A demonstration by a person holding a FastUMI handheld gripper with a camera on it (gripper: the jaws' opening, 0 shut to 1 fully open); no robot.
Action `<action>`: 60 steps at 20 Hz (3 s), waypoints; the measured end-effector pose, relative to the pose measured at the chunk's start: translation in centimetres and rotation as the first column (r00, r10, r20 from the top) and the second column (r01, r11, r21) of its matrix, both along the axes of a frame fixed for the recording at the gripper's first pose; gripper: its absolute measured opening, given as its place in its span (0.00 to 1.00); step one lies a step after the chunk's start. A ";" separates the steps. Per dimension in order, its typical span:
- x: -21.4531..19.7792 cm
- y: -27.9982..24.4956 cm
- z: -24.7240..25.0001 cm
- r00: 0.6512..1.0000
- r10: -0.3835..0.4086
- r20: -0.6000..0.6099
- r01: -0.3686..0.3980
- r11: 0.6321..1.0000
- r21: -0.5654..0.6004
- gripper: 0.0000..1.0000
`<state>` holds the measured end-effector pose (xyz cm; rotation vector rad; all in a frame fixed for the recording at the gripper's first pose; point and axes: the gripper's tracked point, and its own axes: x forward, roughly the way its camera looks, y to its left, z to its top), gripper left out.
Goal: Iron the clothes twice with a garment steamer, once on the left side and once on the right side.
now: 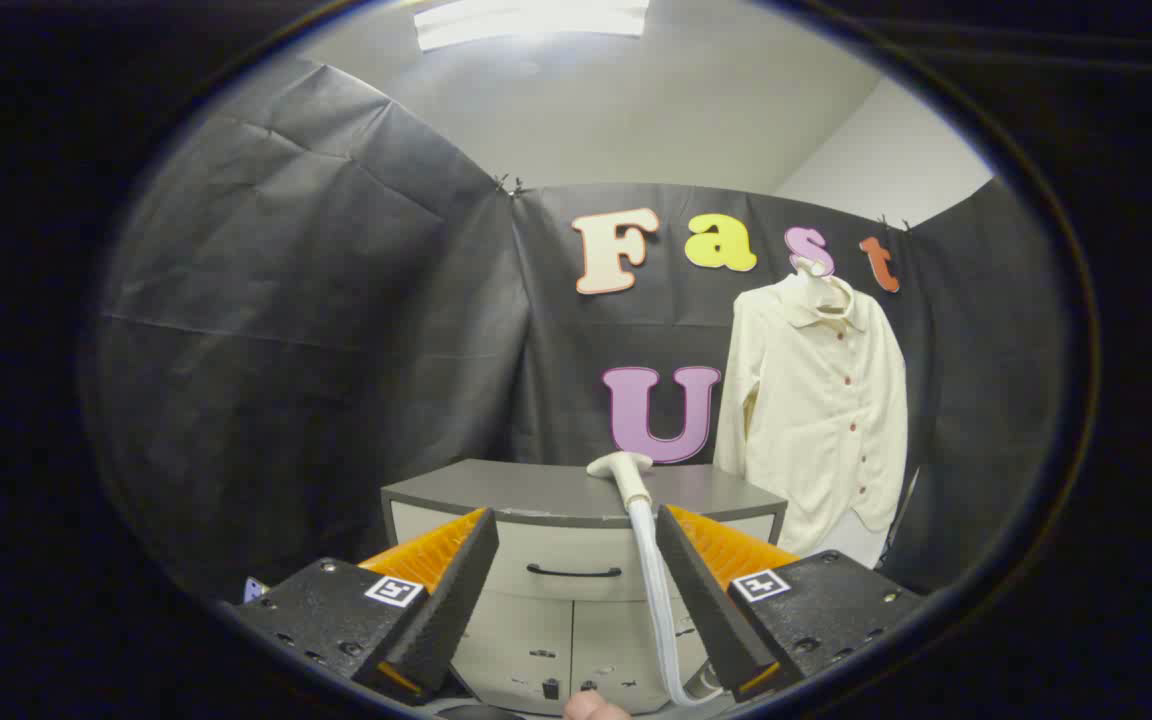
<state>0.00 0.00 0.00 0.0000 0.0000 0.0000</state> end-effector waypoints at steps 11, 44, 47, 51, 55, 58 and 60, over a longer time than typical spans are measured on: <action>0.2 -0.4 -1.1 1.000 -0.001 -0.030 0.002 0.999 0.046 0.96; 9.0 -3.9 -1.8 0.997 -0.058 -0.046 0.060 0.998 0.037 0.96; 10.5 -4.5 -2.5 0.996 -0.066 -0.060 0.068 0.998 0.018 0.96; 12.6 -5.3 -3.1 0.993 -0.078 -0.084 0.080 0.997 0.020 0.96; 14.6 -6.3 -3.7 0.989 -0.099 -0.109 0.104 0.994 0.040 0.97; 16.0 -6.6 -3.5 0.988 -0.107 -0.109 0.113 0.992 0.051 0.96; 16.8 -6.6 -3.4 0.988 -0.108 -0.114 0.115 0.992 0.051 0.96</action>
